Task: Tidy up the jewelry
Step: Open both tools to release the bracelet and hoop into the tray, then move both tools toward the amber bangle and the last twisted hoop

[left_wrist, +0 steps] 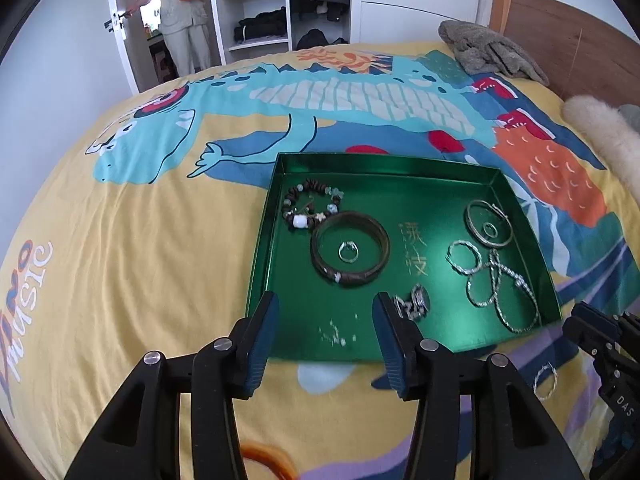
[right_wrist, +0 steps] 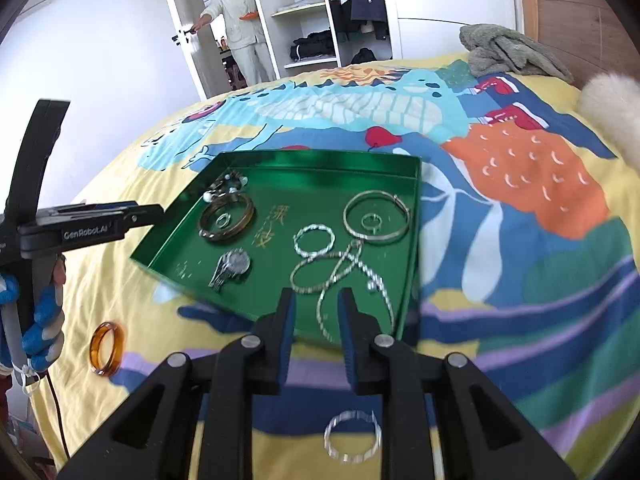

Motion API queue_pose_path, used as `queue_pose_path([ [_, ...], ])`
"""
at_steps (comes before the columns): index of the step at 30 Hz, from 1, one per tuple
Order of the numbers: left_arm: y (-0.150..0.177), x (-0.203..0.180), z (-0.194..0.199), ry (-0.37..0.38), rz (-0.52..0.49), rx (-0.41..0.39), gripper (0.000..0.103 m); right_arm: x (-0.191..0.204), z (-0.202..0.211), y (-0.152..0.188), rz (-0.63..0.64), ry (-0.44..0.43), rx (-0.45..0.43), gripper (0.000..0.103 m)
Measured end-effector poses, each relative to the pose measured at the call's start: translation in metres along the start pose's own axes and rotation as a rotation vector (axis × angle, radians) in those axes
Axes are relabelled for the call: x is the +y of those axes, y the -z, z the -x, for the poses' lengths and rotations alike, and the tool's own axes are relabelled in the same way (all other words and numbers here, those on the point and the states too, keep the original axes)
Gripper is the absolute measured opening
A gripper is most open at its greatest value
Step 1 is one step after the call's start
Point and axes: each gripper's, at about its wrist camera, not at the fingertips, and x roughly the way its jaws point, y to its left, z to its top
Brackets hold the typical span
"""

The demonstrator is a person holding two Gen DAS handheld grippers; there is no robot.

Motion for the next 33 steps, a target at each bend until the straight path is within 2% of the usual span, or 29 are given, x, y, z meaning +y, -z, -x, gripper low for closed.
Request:
queue_pose_path([
  [10,0.079,0.009,0.071,0.015,0.024,-0.035,0.048,0.006,0.08,0.052,-0.006,0.021,-0.027,0.021],
  [22,0.163,0.028,0.136,-0.041,0.066,-0.085,0.048,0.014,0.156,0.114,-0.04,0.03,-0.072,0.021],
  [28,0.191,0.039,0.162,-0.076,0.08,-0.096,0.048,0.018,0.183,0.134,-0.04,0.025,-0.1,0.021],
  [33,0.207,0.059,0.167,-0.095,0.117,-0.099,0.05,0.018,0.194,0.142,-0.04,0.026,-0.112,0.021],
])
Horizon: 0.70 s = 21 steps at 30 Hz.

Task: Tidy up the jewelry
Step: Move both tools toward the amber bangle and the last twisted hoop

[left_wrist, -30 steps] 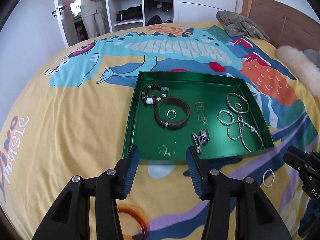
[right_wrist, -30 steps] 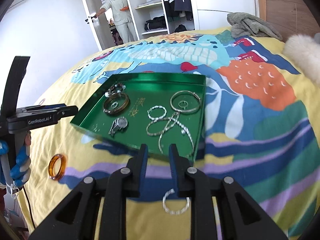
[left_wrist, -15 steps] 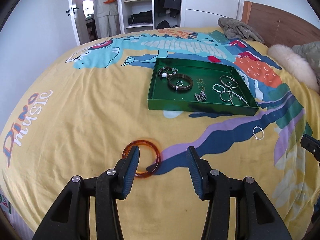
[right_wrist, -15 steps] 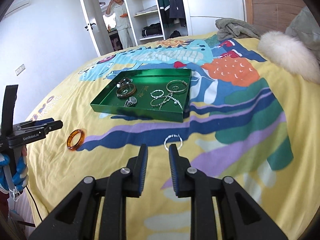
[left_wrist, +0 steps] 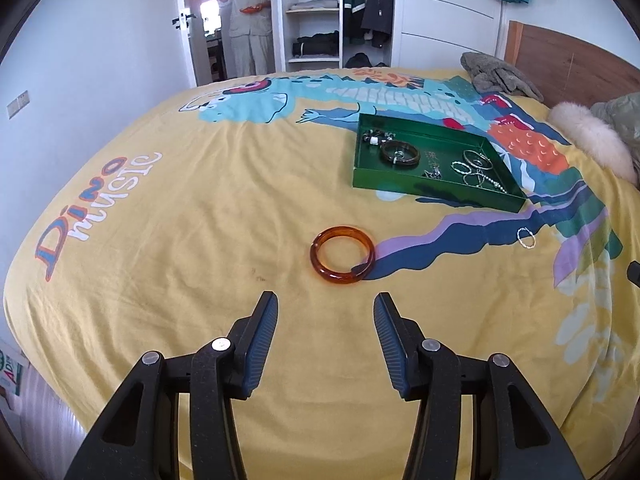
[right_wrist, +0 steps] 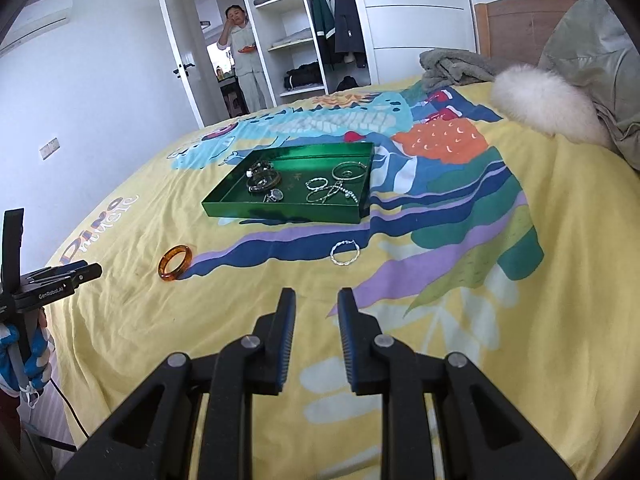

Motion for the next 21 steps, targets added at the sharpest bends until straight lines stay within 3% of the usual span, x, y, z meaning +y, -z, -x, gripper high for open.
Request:
queue_pose_path([
  [8,0.002,0.016,-0.031,0.024,0.018,0.042,0.053,-0.006,-0.008,0.0,0.004,0.018,0.008,0.021],
  [16,-0.011,0.012,-0.084,0.074,0.007,0.085,0.053,-0.018,-0.049,-0.005,0.017,0.022,0.057,0.021],
  [21,-0.023,0.014,-0.109,0.069,0.005,0.095,0.053,-0.023,-0.08,-0.008,0.011,0.022,0.091,0.021],
])
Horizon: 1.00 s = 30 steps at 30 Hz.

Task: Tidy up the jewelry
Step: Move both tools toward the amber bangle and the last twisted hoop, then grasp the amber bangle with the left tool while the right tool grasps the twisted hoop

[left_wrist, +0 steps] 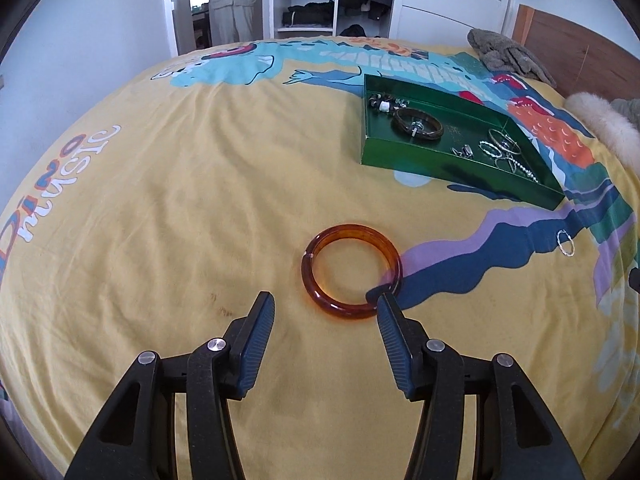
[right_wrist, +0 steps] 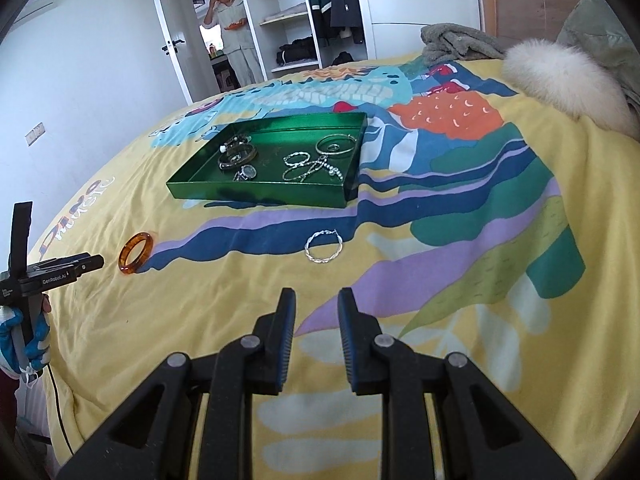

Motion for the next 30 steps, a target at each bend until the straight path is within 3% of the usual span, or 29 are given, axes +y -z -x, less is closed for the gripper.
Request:
queue_pose_path([
  [14,-0.012,0.012,-0.066,-0.014,0.045,0.09,0.047,-0.015,-0.078,-0.027,-0.008,-0.001,0.084,0.021],
  [30,-0.013,0.008,-0.075,-0.018,0.012,0.083,0.048,-0.02,-0.14,-0.038,0.073,-0.024,0.182,0.021],
])
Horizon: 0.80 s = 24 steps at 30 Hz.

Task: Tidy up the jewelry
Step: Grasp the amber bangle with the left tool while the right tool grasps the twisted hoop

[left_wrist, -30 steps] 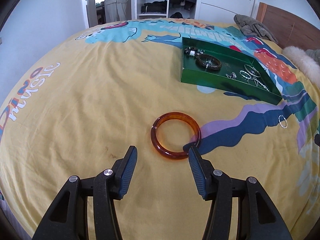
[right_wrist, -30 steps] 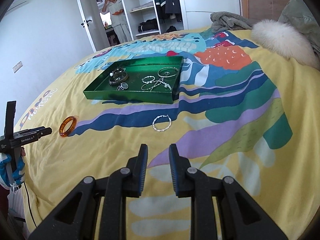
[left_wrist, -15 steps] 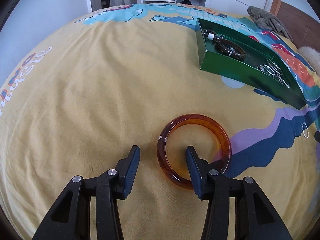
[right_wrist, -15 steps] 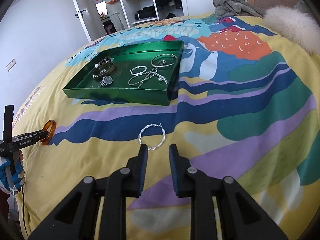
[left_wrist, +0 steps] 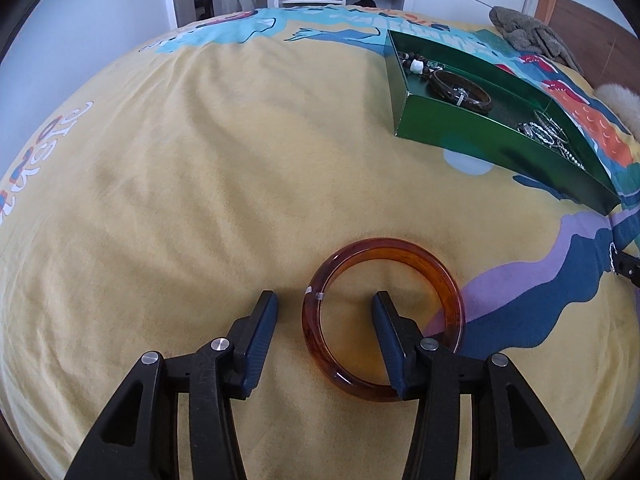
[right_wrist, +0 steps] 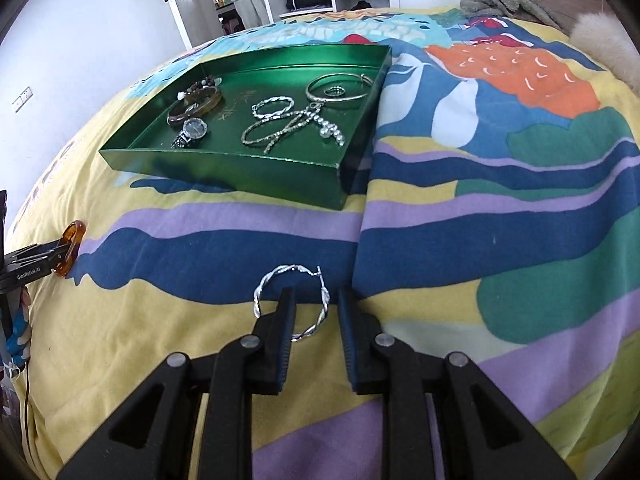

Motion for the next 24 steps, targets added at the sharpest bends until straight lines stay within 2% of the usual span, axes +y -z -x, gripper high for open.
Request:
queue_pose_path([
  [3,0.0,-0.001,0.0,-0.001,-0.007,-0.005,0.048,0.001,0.0,0.002,0.017,0.002,-0.003,0.02],
  [7,0.001,-0.002,0.001,0.004,-0.017,-0.013,0.044,0.001,0.002,0.004,0.011,0.001,-0.01,0.01],
  [12,0.003,-0.014,0.006,0.003,-0.066,-0.024,0.018,0.003,0.01,0.009,0.003,0.011,-0.025,0.006],
  [14,0.003,-0.018,0.008,-0.012,-0.079,-0.028,0.013,0.005,0.015,0.012,0.002,0.016,-0.034,0.006],
  [24,0.012,-0.019,0.03,-0.027,-0.069,-0.037,0.011,0.02,0.052,0.03,0.014,0.02,-0.079,0.006],
])
